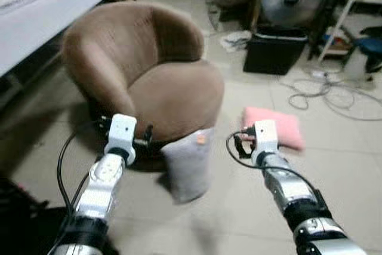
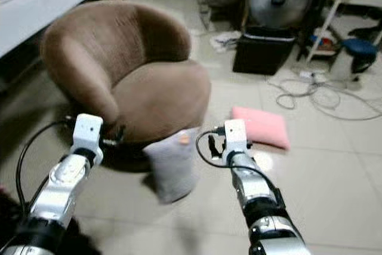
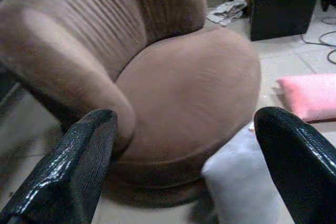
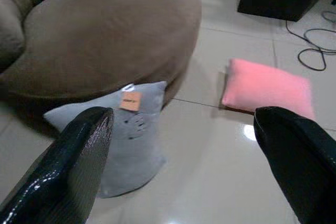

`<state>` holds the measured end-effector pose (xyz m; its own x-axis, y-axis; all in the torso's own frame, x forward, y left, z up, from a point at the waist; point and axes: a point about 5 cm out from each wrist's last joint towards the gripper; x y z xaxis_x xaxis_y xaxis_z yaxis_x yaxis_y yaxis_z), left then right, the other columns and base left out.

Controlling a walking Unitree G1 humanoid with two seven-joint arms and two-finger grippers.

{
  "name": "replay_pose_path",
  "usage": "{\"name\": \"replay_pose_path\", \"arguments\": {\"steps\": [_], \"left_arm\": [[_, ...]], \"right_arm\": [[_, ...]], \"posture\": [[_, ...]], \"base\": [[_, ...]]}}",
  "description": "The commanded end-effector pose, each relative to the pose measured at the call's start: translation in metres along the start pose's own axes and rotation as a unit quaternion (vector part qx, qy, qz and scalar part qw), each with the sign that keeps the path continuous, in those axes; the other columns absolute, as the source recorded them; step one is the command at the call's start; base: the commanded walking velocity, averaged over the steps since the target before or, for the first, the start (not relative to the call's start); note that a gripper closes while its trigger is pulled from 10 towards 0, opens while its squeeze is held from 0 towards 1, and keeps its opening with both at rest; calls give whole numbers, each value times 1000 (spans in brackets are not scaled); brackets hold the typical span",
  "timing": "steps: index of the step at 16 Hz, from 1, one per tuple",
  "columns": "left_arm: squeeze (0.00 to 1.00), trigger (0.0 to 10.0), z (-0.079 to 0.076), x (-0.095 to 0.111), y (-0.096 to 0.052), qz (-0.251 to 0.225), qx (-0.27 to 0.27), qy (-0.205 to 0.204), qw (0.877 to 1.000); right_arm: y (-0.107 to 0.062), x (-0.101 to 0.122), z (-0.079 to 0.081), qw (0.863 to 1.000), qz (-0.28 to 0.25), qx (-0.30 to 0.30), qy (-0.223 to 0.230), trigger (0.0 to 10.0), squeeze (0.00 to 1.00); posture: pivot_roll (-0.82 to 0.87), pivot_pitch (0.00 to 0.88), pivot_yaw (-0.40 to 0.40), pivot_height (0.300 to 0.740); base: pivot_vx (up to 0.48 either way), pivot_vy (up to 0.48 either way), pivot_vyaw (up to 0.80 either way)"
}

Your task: Move the pillow to the sofa from floor

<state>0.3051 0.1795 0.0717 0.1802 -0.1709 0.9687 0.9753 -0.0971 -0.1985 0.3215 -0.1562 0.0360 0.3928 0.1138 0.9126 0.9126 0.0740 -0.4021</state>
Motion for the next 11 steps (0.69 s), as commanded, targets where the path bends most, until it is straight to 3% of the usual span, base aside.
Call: {"name": "replay_pose_path", "arguments": {"steps": [1,5,11], "left_arm": [[0,10000,-8,2,1,-1,-11,6,1000],[0,10000,-9,2,1,-6,-15,14,1000],[0,10000,-9,1,1,-2,-14,7,1000]], "right_arm": [[-1,0,-9,1000,0,-9,-7,10000,0],[-1,-2,-8,1000,2,-7,-7,10000,0],[-2,-5,-8,1000,4,-10,-7,10000,0]], "posture": [[53,0,1,740],[56,0,4,740],[50,0,9,740]], "base": [[0,-480,0],[0,-465,0],[0,0,0]]}}
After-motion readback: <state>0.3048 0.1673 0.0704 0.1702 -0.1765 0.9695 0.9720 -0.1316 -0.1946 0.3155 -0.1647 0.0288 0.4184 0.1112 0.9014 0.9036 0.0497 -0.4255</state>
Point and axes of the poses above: a point about 5 cm out from each wrist's last joint towards the gripper, its own y axis pointing out of the wrist towards the gripper, its own x axis along the axis of the wrist's last joint, z = x × y, and after that the axes turned 2 degrees about -y, right-handed
